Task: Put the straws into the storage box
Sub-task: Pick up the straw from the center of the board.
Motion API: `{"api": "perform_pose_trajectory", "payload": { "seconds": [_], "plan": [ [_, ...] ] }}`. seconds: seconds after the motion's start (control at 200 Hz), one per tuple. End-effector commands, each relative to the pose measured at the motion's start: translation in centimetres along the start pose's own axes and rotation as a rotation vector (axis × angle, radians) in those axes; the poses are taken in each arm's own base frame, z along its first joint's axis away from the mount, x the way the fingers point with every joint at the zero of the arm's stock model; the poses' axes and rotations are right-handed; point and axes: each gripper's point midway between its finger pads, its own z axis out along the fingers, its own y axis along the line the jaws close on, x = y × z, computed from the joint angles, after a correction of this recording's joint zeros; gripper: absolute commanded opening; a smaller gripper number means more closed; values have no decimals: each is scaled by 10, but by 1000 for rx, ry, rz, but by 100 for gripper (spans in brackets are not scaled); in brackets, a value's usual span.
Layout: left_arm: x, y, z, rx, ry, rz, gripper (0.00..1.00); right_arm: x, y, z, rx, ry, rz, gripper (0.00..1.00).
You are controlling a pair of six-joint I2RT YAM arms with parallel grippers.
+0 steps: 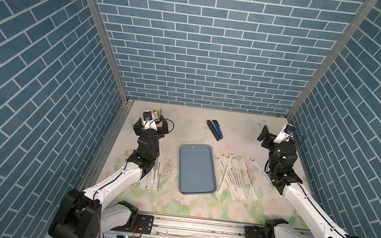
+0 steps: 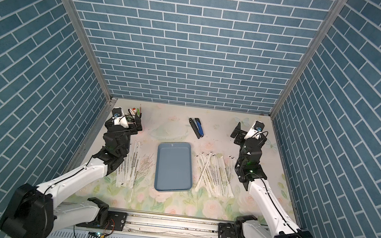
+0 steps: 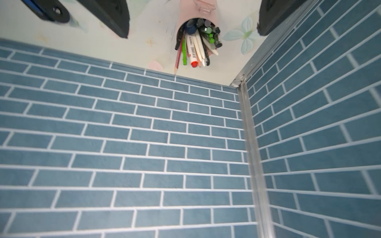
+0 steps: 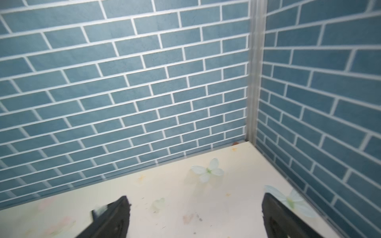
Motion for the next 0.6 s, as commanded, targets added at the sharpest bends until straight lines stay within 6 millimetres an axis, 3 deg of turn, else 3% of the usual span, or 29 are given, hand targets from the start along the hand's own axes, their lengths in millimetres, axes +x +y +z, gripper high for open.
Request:
{"api": "perform_pose_trajectory", "payload": {
  "seconds": [0.0,0.04,0.105,0.225,0.295,0.415,0.5,0.595],
  "plan": [
    [31,61,-11,-327,121,-145,100,90,17,-17,-122,400,209,64],
    [32,67,-8,-338,159,-149,100,104,22,-21,-110,475,238,55],
    [32,58,3,-207,222,-126,94,131,30,-33,-45,607,227,42],
    [32,33,2,-29,279,-116,79,171,53,-64,24,772,136,36],
    [49,14,-4,78,363,-122,73,187,66,-78,40,841,102,32],
    [85,-27,-29,254,471,-127,71,215,83,-88,34,923,61,30],
    [110,-53,-48,325,533,-91,76,229,98,-86,-19,973,68,34],
    [136,-63,-62,349,603,-101,78,243,103,-85,-18,1027,51,31]
  ]
}}
